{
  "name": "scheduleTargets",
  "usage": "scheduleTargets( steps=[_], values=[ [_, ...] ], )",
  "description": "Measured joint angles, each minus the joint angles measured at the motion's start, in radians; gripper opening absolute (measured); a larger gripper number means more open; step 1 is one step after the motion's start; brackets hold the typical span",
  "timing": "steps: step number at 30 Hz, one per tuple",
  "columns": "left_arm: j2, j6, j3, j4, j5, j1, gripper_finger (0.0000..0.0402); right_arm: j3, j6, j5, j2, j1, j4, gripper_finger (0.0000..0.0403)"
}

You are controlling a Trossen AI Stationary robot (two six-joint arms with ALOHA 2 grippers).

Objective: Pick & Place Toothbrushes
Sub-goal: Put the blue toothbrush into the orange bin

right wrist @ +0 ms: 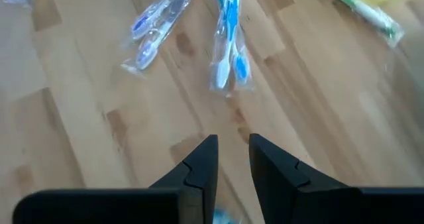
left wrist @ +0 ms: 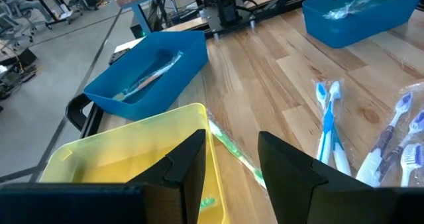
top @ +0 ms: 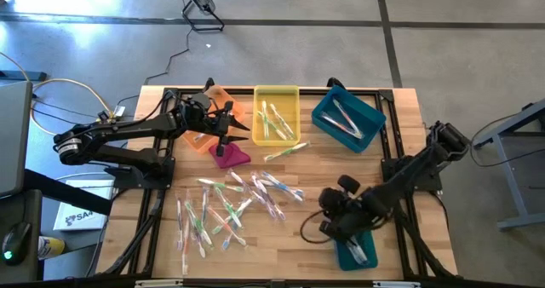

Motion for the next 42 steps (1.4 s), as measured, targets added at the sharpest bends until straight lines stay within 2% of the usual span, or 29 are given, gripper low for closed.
scheduleTargets(
  steps=[10, 17, 29, 42],
  values=[
    [0.0, 0.001, 0.0, 0.0, 0.0, 0.0, 0.0134, 0.0, -0.335, -0.124, 0.0, -0.179, 0.163, 0.0078],
    [0.0, 0.042, 0.0, 0.0, 0.0, 0.0, 0.0134, 0.0, -0.481, -0.222, 0.0, -0.281, 0.244, 0.0078],
    [0.0, 0.042, 0.0, -0.048, 0.0, 0.0, 0.0134, 0.0, -0.666, -0.344, 0.002, -0.395, 0.334, 0.0078],
    [0.0, 0.039, 0.0, -0.052, 0.0, 0.0, 0.0134, 0.0, -0.72, -0.395, 0.108, -0.463, 0.343, 0.0078]
  ],
)
